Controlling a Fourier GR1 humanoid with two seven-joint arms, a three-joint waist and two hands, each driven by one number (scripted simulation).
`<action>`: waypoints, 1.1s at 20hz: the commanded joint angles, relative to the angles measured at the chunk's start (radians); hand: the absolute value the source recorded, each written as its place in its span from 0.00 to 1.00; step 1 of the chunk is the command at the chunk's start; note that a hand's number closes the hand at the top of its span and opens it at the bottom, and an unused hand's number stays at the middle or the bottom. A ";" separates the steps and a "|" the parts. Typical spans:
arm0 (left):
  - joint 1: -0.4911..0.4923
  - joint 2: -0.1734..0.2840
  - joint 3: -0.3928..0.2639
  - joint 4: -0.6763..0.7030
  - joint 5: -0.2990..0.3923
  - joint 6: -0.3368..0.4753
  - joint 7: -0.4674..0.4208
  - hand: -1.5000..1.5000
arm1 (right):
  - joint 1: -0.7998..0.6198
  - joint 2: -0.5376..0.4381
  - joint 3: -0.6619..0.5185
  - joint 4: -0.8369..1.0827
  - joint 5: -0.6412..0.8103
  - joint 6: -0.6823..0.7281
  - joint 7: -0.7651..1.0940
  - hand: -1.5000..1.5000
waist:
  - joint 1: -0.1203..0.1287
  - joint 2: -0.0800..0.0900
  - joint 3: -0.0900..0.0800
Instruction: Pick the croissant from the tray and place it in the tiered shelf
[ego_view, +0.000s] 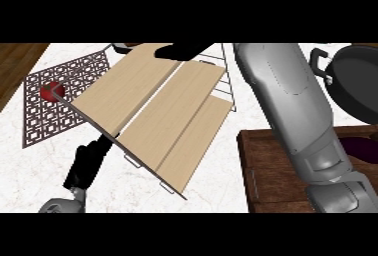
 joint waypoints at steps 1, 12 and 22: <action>-0.008 -0.007 0.002 0.019 -0.008 0.009 -0.001 0.50 | 0.055 0.054 -0.040 0.060 -0.148 -0.118 0.007 0.00 | -0.009 0.038 0.005; -0.017 0.020 0.060 0.024 0.019 0.003 -0.016 0.50 | 0.026 -0.174 -0.300 0.129 -0.121 -0.325 0.002 0.00 | -0.048 0.041 0.005; -0.012 -0.014 0.000 -0.049 -0.021 0.011 0.054 0.50 | 0.085 -0.503 -0.383 0.404 -0.153 0.019 -0.245 0.00 | -0.020 0.048 0.007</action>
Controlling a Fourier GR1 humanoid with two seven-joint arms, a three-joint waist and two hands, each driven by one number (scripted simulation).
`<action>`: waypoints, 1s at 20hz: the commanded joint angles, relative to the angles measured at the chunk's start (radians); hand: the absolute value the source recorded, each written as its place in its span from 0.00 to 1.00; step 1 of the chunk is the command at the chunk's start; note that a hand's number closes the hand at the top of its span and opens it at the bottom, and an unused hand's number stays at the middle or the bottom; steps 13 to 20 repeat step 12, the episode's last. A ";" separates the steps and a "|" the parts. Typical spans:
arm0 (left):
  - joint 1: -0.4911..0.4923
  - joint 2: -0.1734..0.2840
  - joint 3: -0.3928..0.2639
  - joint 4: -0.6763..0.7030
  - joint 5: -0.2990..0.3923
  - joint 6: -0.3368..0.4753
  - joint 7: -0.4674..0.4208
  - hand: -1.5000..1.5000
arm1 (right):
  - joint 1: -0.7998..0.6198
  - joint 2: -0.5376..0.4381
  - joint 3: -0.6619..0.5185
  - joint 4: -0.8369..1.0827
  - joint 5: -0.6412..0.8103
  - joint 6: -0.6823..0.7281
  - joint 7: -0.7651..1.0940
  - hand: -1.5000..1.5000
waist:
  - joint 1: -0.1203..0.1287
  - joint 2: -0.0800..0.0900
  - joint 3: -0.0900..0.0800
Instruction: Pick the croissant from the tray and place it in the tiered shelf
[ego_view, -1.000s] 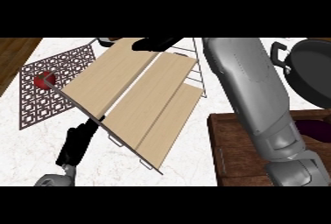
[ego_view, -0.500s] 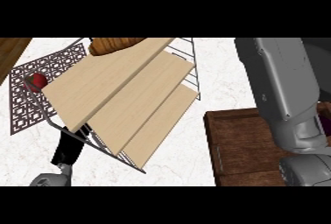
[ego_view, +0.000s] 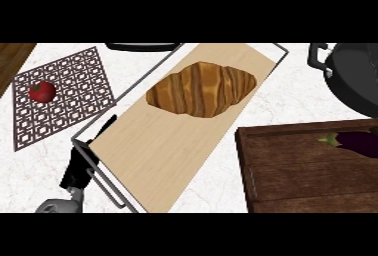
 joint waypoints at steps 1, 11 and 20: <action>0.020 -0.014 -0.017 -0.007 -0.010 -0.001 -0.007 0.50 | 0.002 -0.118 -0.022 0.123 0.006 0.122 -0.122 0.00 | 0.017 0.007 -0.001; -0.010 -0.020 -0.016 -0.012 -0.020 -0.002 0.026 0.50 | -0.021 -0.247 0.015 0.278 0.081 0.276 -0.257 0.00 | 0.024 0.008 0.000; 0.008 -0.013 -0.012 -0.009 -0.024 -0.004 0.000 0.50 | -0.006 -0.218 0.036 0.280 0.105 0.252 -0.287 0.00 | 0.024 0.007 0.000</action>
